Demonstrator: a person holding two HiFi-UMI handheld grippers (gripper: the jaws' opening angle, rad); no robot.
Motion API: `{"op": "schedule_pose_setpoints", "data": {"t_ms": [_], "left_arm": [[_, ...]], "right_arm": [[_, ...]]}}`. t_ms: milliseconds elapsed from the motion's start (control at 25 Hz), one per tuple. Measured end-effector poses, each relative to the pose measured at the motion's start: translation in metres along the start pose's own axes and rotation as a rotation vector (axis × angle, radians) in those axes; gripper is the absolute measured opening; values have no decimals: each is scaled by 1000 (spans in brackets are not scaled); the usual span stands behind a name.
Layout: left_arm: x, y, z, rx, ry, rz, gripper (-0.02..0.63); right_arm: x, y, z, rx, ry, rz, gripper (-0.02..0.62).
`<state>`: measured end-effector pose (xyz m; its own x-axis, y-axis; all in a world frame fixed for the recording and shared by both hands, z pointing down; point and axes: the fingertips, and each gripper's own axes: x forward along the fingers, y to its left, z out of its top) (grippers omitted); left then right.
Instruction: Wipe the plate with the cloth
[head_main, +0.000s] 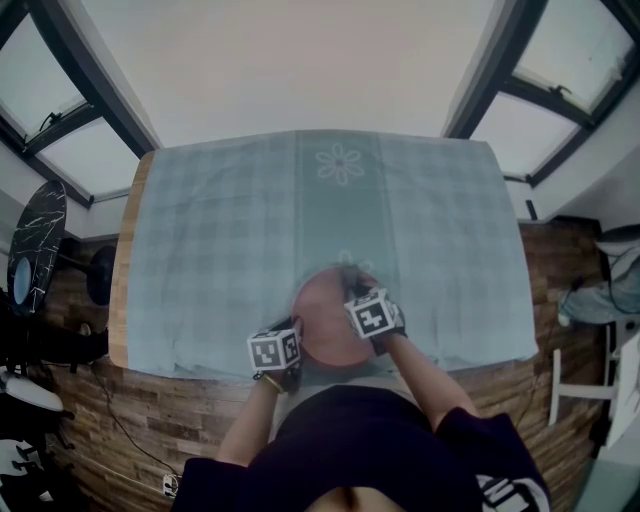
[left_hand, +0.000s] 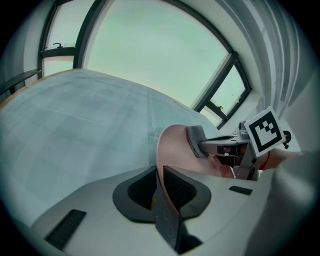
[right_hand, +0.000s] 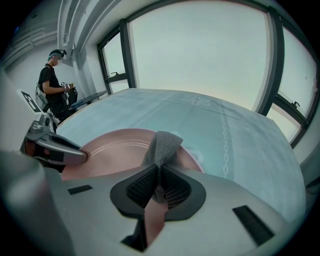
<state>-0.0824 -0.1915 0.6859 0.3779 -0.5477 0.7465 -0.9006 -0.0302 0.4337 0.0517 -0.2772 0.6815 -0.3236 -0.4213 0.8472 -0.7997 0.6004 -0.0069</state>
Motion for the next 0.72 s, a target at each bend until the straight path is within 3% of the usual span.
{"op": "schedule_pose_setpoints", "data": {"t_ms": [400, 720], "left_arm": [[0, 0, 0, -24, -13, -3, 48], [0, 2, 0, -35, -17, 6, 46]], "right_arm": [[9, 4, 1, -20, 22, -6, 32], [15, 30, 5, -65, 37, 58, 34]]}}
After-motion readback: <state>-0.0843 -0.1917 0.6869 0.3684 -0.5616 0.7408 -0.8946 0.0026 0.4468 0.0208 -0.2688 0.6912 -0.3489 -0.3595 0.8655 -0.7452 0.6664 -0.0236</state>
